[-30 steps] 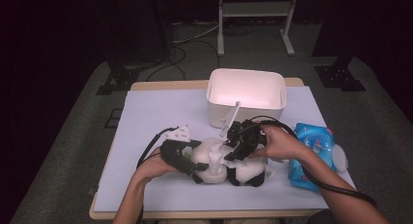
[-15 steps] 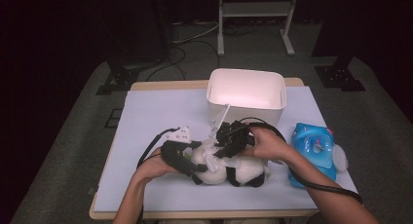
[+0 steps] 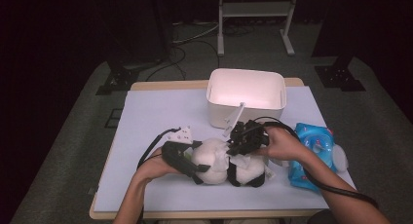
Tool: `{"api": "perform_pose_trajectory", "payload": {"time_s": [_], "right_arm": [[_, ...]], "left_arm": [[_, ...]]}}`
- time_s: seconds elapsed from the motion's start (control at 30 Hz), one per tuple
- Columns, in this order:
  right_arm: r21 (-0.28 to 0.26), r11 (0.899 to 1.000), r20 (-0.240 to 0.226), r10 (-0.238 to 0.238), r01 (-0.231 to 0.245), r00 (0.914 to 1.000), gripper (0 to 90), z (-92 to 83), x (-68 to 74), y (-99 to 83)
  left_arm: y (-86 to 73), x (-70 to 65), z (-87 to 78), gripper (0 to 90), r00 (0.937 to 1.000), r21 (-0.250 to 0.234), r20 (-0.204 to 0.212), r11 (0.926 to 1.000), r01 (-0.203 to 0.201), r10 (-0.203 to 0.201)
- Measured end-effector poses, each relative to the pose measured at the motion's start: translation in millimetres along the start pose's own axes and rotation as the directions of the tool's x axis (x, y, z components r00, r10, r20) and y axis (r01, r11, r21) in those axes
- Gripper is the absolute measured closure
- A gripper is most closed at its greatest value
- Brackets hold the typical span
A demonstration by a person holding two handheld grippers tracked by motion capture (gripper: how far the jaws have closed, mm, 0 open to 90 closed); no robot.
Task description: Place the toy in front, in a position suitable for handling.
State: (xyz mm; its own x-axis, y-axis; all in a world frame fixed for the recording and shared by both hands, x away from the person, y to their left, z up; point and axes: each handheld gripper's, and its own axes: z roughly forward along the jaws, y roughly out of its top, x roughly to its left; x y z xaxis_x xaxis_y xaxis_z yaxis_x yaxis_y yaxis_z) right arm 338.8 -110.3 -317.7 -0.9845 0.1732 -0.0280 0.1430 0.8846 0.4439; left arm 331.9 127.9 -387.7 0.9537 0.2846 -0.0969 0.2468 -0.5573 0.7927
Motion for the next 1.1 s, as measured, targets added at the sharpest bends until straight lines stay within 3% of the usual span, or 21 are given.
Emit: {"api": "perform_pose_trajectory", "payload": {"time_s": [0.43,0.73,1.0,1.1], "right_arm": [[-0.089,0.991,-0.008,0.100,-0.100,0.9950,84.4,-22.1,-0.1,-61.1],[-0.115,0.985,-0.004,0.127,-0.126,0.9919,84.7,-25.9,-1.7,-78.0],[-0.118,0.982,-0.004,0.145,-0.144,0.9895,84.8,-29.5,-2.8,-90.4],[-0.118,0.981,-0.002,0.153,-0.152,0.9882,84.7,-30.2,-3.1,-92.5]], "left_arm": [[5.2,-4.5,-2.5,9.3,0.9997,-0.002,-0.010,0.9998,-0.021,0.021],[5.4,-3.6,-4.8,6.0,0.9997,0.014,-0.020,0.9998,-0.012,0.012],[4.9,-2.8,3.5,9.6,0.9992,-0.005,0.039,1.0000,0.002,-0.001],[6.3,-3.5,3.9,11.9,0.9991,-0.016,0.042,0.9999,0.005,-0.005]]}}
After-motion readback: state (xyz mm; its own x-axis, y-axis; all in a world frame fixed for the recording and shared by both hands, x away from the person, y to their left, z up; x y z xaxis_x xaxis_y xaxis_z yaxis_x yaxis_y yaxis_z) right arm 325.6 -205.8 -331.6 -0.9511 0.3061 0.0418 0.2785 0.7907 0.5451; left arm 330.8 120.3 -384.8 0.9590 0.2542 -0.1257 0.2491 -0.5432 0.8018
